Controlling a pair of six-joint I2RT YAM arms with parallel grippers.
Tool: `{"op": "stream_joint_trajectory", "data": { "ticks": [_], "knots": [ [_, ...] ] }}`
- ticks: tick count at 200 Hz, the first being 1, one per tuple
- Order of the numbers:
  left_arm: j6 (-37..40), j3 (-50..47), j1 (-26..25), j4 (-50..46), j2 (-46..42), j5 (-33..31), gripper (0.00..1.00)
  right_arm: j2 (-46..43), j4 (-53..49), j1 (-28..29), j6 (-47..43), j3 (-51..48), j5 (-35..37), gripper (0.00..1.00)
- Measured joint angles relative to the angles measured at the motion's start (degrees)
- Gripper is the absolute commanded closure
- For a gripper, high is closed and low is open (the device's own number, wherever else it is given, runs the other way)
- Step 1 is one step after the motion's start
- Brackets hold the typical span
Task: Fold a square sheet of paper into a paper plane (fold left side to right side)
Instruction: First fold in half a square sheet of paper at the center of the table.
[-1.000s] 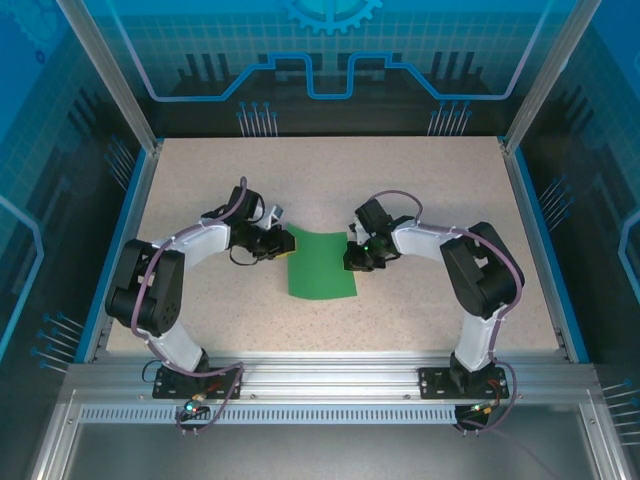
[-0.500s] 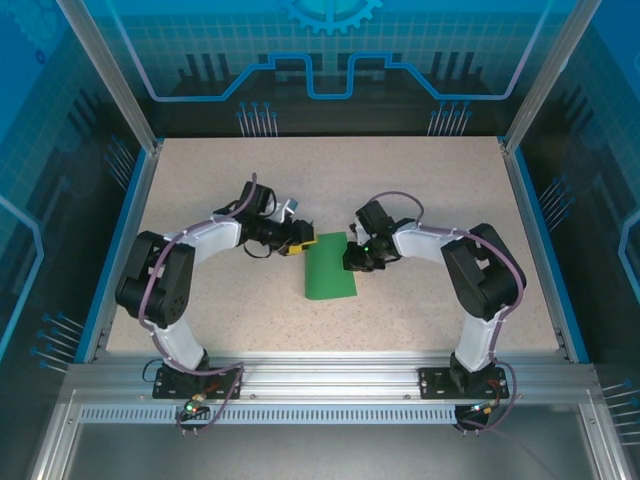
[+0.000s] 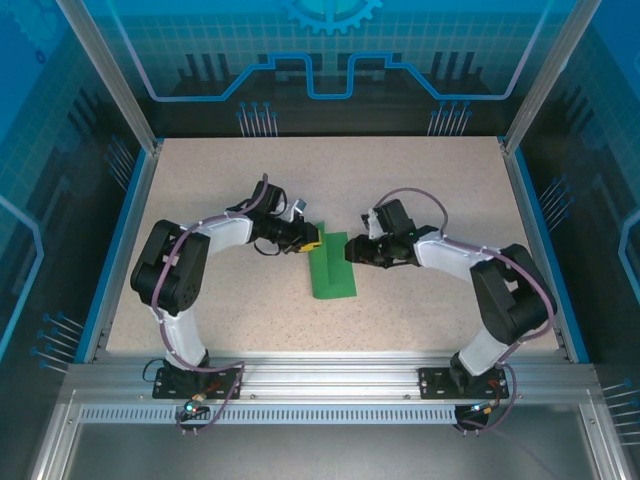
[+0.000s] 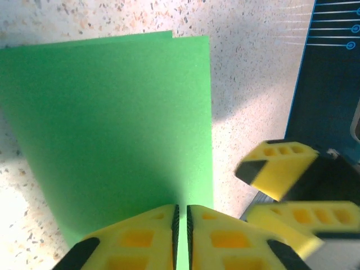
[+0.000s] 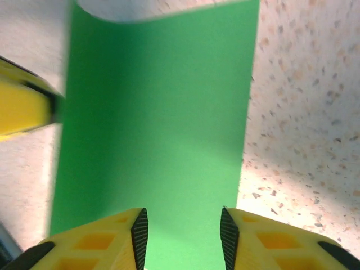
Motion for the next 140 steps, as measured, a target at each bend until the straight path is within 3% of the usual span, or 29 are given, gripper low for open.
{"op": "stream_joint_trajectory", "data": {
  "ticks": [62,140],
  "knots": [
    [-0.1,0.2,-0.8,-0.1,0.7,-1.4,0.97,3.7,3.9,0.6,2.5,2.6,-8.8,0.46],
    [-0.1,0.2,-0.9,-0.2,0.9,-1.5,0.98,10.6,4.5,2.5,4.9,5.7,-12.3,0.58]
  ]
}}
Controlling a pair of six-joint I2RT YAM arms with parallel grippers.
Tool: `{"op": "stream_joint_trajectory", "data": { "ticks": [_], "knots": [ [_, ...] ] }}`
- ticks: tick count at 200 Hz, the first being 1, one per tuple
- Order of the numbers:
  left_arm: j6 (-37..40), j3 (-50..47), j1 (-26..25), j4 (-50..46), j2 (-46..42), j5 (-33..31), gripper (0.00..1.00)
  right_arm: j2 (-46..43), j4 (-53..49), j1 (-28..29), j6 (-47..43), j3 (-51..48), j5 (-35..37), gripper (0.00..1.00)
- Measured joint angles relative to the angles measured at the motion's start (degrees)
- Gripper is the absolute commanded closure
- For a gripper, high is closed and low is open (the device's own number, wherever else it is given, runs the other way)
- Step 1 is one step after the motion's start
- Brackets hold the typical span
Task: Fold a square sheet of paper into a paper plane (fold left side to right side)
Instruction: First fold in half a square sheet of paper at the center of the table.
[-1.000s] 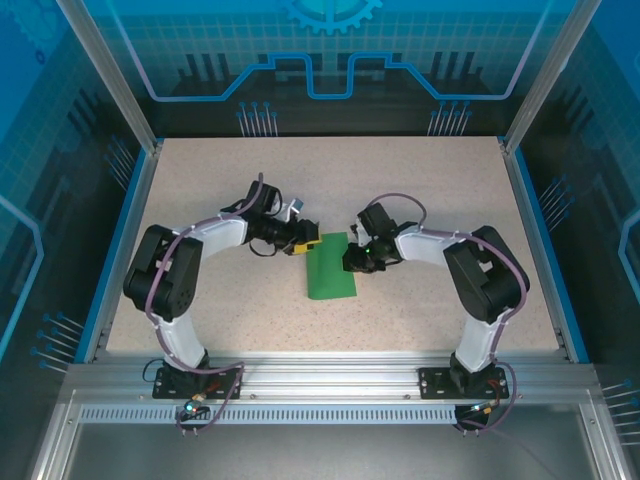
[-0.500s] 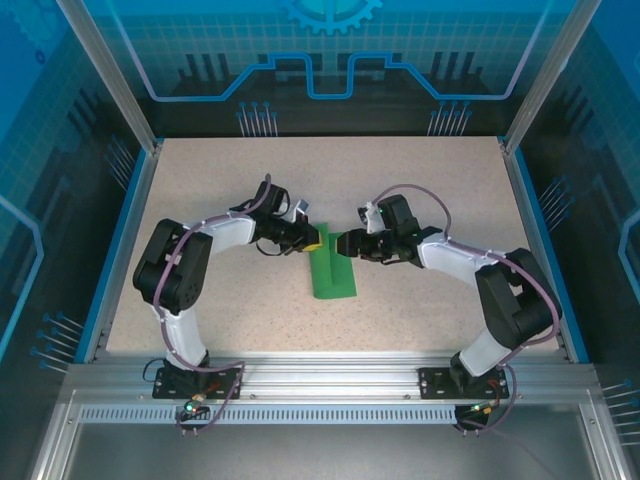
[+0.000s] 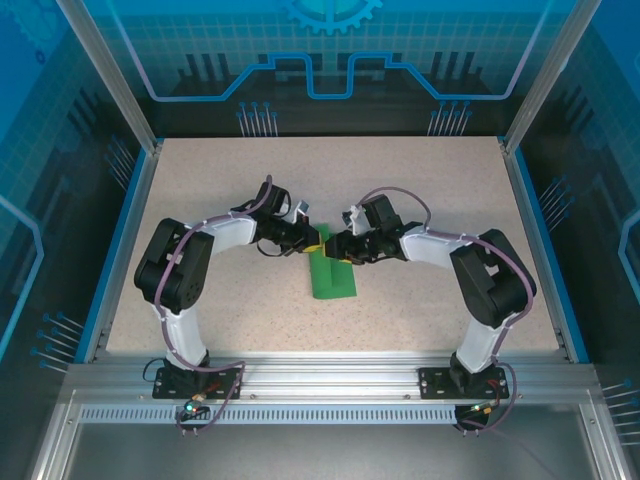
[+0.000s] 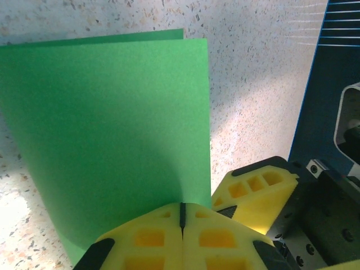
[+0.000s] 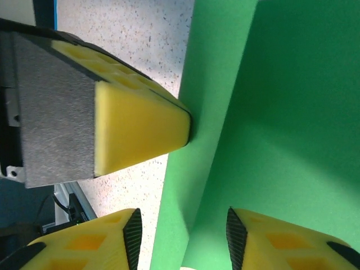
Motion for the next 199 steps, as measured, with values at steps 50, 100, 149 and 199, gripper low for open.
{"op": "stream_joint_trajectory", "data": {
  "ticks": [50,100,149,199],
  "knots": [
    [0.0,0.0,0.0,0.0,0.0,0.0,0.95,0.8,-0.4,0.0,0.3,1.1,-0.3,0.9],
    [1.7,0.0,0.0,-2.2,-1.5,-2.1,0.71,1.3,-5.4,0.0,-1.4,3.0,2.7,0.99],
    [6.1,0.0,0.0,-8.7,-8.0,-8.2,0.49,1.5,-11.5,-0.1,-3.5,3.8,9.2,0.98],
    [6.1,-0.4,-0.7,-10.3,-6.8,-9.7,0.46,1.5,-13.8,-0.2,-3.7,3.8,13.7,0.98]
  ]
}}
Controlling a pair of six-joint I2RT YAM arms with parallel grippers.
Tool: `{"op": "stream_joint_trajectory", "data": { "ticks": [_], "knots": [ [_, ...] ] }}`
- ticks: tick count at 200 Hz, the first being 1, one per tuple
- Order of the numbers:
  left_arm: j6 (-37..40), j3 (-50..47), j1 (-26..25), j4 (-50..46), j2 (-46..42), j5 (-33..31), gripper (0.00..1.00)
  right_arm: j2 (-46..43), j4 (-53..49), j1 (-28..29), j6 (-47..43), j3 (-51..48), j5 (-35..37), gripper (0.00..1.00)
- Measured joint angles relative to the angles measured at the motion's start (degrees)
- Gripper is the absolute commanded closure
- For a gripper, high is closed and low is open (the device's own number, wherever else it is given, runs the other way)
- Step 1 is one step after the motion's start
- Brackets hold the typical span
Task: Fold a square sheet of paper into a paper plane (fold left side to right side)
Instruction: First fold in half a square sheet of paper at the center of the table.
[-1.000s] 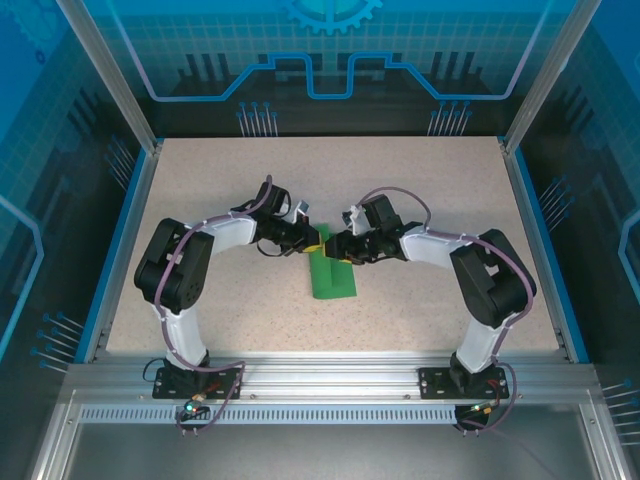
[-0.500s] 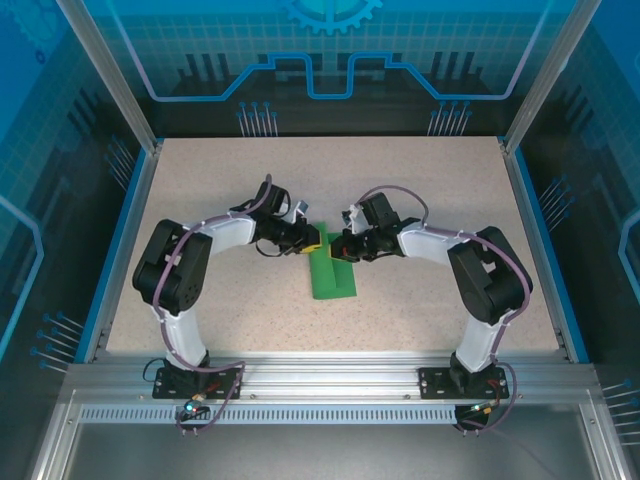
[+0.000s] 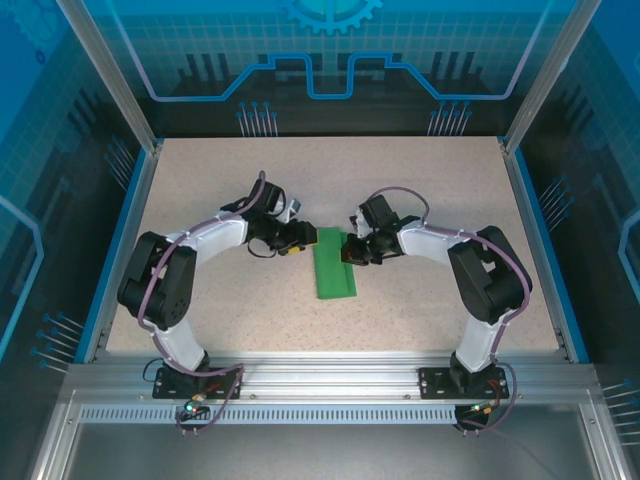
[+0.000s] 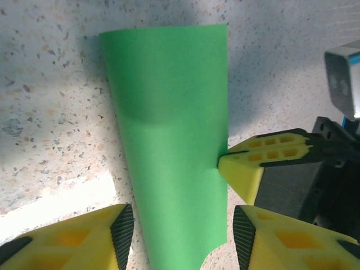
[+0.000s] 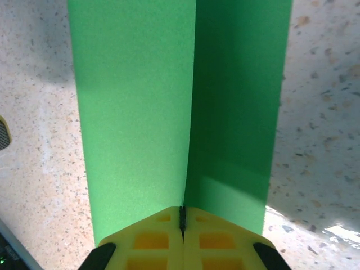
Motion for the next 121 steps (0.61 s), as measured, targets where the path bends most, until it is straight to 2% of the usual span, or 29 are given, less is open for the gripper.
{"op": "stream_joint_trajectory", "data": {
  "ticks": [67,121],
  "knots": [
    [-0.4,1.3,-2.7,-1.2,6.1,-0.2,0.45,0.2,-1.7,-0.4,-0.8,0.0,2.3,0.96],
    [-0.5,4.4,-4.5,-2.1,9.7,-0.7,0.51,0.9,-2.5,-0.4,-1.1,0.0,3.3,0.94]
  ]
}}
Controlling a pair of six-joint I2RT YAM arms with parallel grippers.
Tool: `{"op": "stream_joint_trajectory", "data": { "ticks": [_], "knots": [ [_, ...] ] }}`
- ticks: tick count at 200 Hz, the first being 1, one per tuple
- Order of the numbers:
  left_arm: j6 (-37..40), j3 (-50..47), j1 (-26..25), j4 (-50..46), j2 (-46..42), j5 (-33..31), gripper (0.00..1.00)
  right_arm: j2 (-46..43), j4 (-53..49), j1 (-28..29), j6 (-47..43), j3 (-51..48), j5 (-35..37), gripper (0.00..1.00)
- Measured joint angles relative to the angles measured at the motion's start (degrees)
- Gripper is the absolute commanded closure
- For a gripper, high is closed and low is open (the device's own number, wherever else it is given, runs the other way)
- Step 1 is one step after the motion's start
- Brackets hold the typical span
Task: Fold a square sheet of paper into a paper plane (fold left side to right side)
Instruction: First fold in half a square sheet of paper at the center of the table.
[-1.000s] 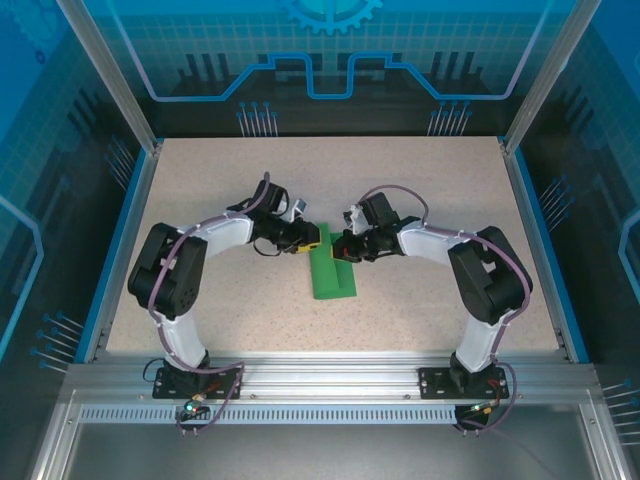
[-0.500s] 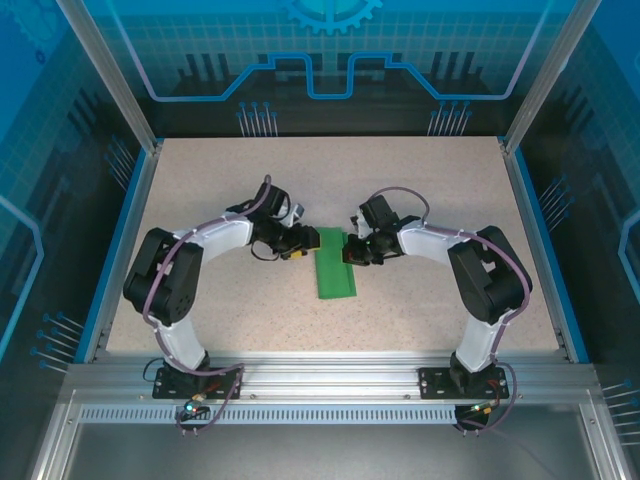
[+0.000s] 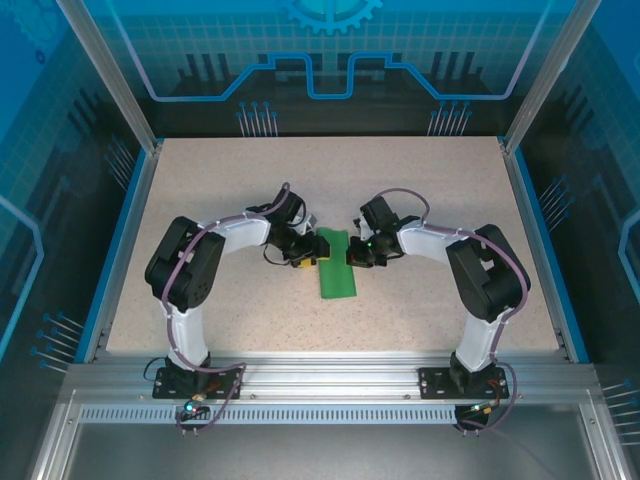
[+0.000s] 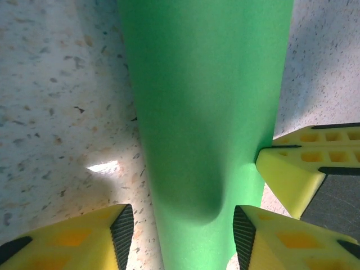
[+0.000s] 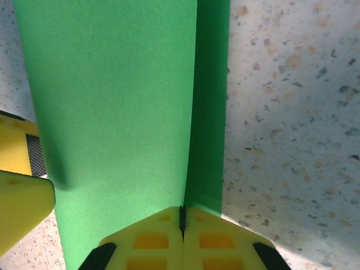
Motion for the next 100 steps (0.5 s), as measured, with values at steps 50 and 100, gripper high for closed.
{"op": "stream_joint_trajectory", "data": {
  "ticks": [50,100],
  "knots": [
    [0.0,1.6,-0.3,-1.8,1.8,-1.6,0.56,0.1,0.0,0.0,-0.2,0.0,0.4,0.93],
    [0.0,3.3,-0.7,-4.1,2.7,-2.6,0.57,0.0,0.1,-0.2,-0.2,-0.2,1.7,0.79]
  ]
}}
